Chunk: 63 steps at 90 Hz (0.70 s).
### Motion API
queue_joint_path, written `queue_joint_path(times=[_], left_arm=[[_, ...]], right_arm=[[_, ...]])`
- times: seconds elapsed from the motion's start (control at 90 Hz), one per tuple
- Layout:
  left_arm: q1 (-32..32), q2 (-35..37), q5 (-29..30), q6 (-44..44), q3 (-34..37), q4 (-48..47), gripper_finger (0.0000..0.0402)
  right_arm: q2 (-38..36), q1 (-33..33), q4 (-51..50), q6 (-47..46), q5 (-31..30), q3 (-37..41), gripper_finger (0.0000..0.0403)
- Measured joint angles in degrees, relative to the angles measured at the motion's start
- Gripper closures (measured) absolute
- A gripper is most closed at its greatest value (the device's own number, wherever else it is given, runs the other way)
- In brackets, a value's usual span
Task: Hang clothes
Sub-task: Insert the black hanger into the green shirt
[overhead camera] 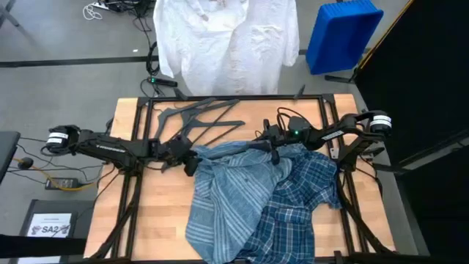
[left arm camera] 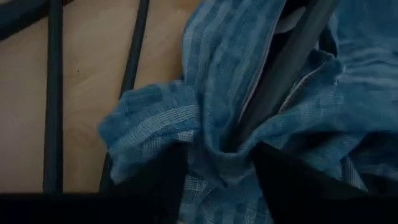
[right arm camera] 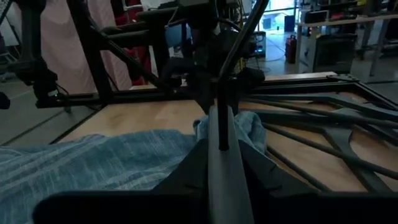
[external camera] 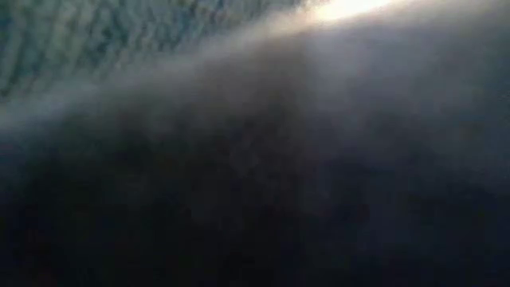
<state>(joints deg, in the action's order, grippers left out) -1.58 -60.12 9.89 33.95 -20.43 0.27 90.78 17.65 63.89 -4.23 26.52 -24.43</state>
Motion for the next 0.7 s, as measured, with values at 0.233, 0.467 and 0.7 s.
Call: queue_joint_path(times=[0.233, 0.467, 0.7], left_arm=[[-0.02, -0.15, 0.64, -4.47, 0.00, 6.06, 0.0394], [-0.02, -0.02, 0.85, -8.30, -2.01, 9.93, 0.0400], [0.00, 0.09, -1.70, -18.13, -10.84, 10.67, 0.0401]], right_arm=[[-0.64, 0.07, 0.56, 0.03, -0.09, 0.00, 0.0380], [-3.22, 0.31, 0.13, -0.19, 0.37, -0.09, 0.0380], [-4.35, -1.22, -1.04, -0.66, 1.33, -3.66, 0.0380]])
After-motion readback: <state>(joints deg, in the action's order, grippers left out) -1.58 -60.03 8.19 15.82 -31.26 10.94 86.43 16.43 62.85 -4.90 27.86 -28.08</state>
